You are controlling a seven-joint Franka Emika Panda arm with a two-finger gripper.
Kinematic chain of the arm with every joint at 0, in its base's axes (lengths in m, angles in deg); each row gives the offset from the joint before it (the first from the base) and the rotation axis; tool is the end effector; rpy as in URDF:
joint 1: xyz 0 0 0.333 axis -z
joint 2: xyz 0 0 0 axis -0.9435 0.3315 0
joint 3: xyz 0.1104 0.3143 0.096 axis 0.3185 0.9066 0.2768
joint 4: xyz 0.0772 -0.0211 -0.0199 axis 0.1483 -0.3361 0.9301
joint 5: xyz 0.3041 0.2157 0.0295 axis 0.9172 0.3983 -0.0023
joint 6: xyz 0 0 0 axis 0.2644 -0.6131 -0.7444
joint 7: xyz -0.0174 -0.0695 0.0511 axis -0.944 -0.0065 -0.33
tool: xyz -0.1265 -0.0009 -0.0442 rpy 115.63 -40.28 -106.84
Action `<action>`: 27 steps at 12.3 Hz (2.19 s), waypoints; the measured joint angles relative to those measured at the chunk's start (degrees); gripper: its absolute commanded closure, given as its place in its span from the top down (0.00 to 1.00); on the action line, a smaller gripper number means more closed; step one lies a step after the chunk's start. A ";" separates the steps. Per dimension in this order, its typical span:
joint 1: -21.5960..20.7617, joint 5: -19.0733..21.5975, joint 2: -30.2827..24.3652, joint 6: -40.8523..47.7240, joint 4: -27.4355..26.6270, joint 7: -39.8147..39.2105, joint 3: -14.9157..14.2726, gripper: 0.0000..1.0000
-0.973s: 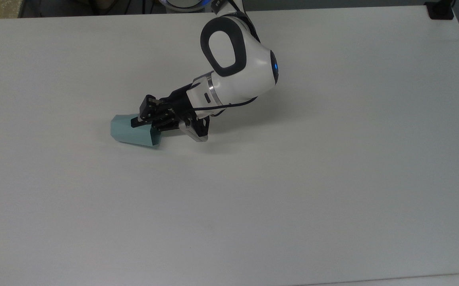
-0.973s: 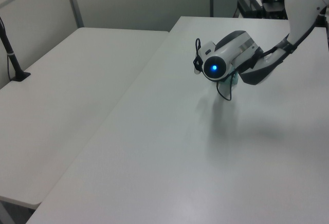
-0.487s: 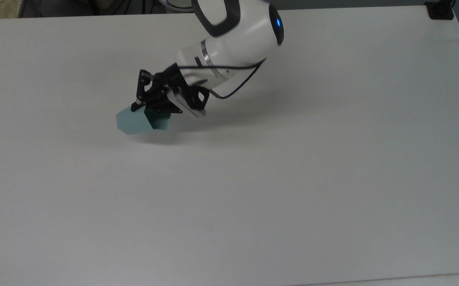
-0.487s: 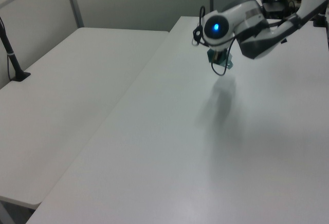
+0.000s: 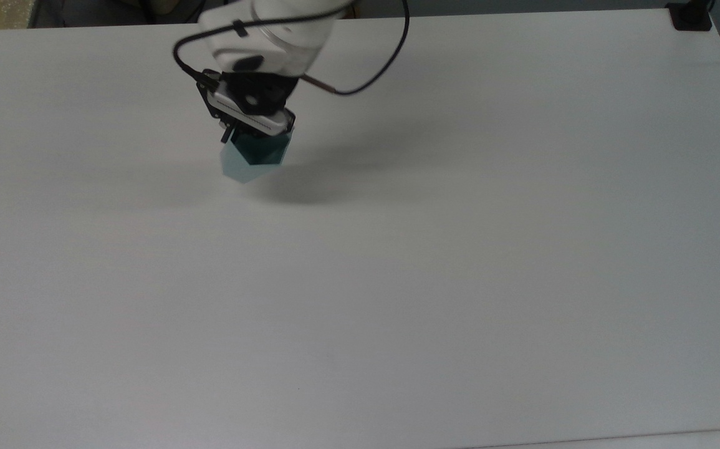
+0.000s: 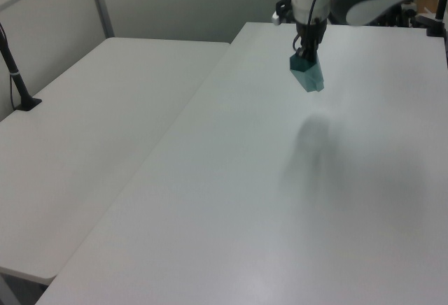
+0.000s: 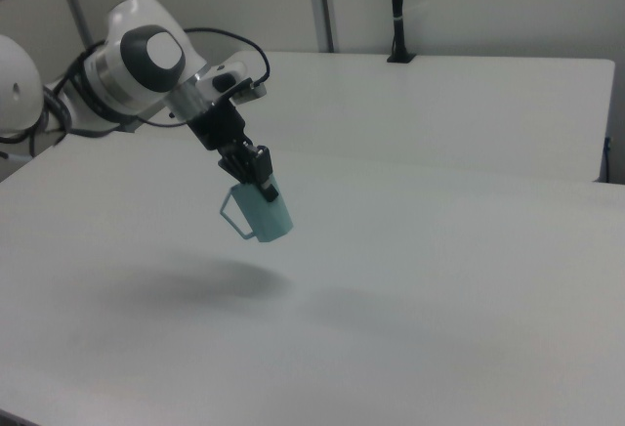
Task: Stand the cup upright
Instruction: 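Lift and rotate the cup so its base faces the table, then lower the cup onto its base on the table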
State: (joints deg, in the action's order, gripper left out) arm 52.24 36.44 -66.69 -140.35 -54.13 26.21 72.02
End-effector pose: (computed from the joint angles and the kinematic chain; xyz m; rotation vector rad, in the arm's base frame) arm 0.5782 0.1116 0.4911 2.7140 -0.1620 0.2420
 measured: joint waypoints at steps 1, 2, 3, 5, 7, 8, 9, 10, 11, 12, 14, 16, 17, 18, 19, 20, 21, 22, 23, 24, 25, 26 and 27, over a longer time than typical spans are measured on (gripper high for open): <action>0.96 3.83 -1.16 0.00 -0.14 -2.96 -0.02 0.00; 1.98 7.48 -2.23 0.00 -0.31 -6.19 -0.06 0.00; 2.95 10.52 -3.08 0.00 -0.51 -9.08 -0.07 0.00; 4.76 16.43 -4.00 0.00 -1.46 -14.25 -0.10 0.00; 6.14 21.85 -4.12 -1.03 -4.12 -18.11 -0.12 0.00; 6.70 23.67 -4.18 -4.58 -6.62 -19.33 -0.12 0.00; 6.98 24.38 -4.22 -7.30 -8.37 -19.67 -0.12 0.00; 7.25 25.10 -4.33 -11.73 -11.10 -19.77 -0.12 0.00; 7.35 25.51 -4.44 -14.61 -12.80 -19.77 -0.12 0.00; 7.52 25.85 -4.84 -19.08 -15.44 -19.77 -0.12 0.00; 7.66 25.95 -5.53 -23.87 -18.76 -19.77 -0.12 0.00; 7.67 25.95 -6.19 -26.66 -21.34 -19.77 -0.12 0.00; 7.67 25.96 -6.38 -27.00 -21.87 -19.77 -0.12 0.00; 7.67 25.96 -6.52 -27.40 -22.38 -19.77 -0.12 0.00; 7.67 25.96 -6.53 -27.50 -22.64 -19.77 -0.12 0.00; 7.67 25.96 -6.52 -27.51 -22.83 -19.77 -0.12 0.00; 7.67 25.96 -6.50 -27.51 -23.05 -19.77 -0.12 0.00; 7.67 25.96 -6.42 -27.51 -23.29 -19.77 -0.12 0.00; 7.67 25.96 -6.30 -27.51 -23.42 -19.77 -0.12 0.00; 7.67 25.96 -6.19 -27.51 -23.47 -19.77 -0.12 0.00; 7.67 25.96 -6.10 -27.52 -23.49 -19.77 -0.12 0.00; 7.67 25.96 -5.85 -28.03 -23.50 -19.77 -0.12 0.00; 7.67 25.96 -5.57 -28.67 -23.53 -19.77 -0.12 0.00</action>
State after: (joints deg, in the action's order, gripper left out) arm 59.91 62.40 -72.27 -169.02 -77.65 6.44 71.90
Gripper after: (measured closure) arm 0.956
